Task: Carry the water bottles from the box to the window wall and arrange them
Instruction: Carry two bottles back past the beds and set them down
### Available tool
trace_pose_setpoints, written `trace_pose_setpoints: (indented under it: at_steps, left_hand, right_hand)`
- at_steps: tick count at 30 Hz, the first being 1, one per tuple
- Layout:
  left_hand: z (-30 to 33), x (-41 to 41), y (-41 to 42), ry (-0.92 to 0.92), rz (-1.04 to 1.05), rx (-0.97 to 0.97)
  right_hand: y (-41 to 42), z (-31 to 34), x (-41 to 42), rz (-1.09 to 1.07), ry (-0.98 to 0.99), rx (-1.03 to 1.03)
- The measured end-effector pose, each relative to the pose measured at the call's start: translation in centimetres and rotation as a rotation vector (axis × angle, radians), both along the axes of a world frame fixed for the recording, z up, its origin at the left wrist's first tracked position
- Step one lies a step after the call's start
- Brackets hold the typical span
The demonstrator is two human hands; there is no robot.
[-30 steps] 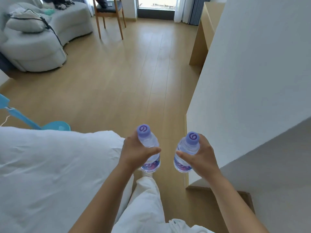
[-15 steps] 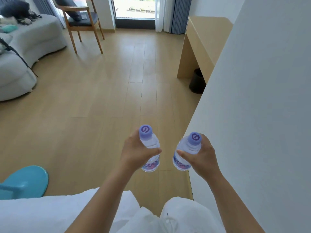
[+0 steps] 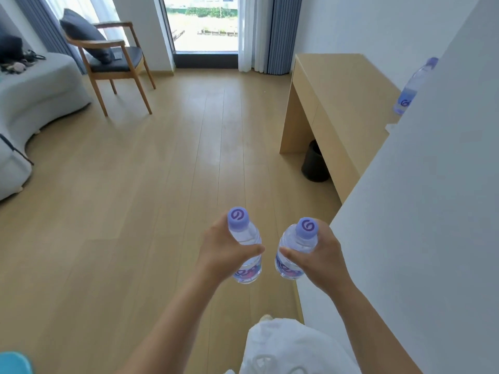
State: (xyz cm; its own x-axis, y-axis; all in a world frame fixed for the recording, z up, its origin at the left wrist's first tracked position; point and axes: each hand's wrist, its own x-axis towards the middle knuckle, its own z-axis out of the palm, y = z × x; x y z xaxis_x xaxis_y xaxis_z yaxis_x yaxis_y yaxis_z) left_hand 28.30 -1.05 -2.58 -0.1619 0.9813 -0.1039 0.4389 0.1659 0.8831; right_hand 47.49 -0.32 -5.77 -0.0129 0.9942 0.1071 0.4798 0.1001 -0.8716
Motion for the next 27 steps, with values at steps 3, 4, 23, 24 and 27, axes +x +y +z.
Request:
trace_pose_setpoints:
  at_steps: [3, 4, 23, 24, 27]
  left_hand:
    - [0.3, 0.6, 6.0, -0.014, -0.005, 0.000]
    - [0.4, 0.8, 7.9, -0.021, -0.010, 0.008]
    - [0.4, 2.5, 44.6, -0.050, -0.419, 0.023]
    - [0.6, 2.8, 46.4, -0.061, -0.449, 0.020]
    - [0.8, 4.4, 51.1, -0.081, -0.519, 0.005]
  right_hand:
    - [6.0, 0.8, 0.7, -0.014, 0.005, 0.043]
    - [7.7, 1.0, 0.9, -0.021, 0.004, 0.051]
    - [35.4, 1.6, 1.7, -0.412, 0.198, -0.024]
    - [36.5, 1.9, 1.8, -0.459, 0.198, -0.014]
    - [39.1, 2.2, 2.6, -0.596, 0.199, -0.023]
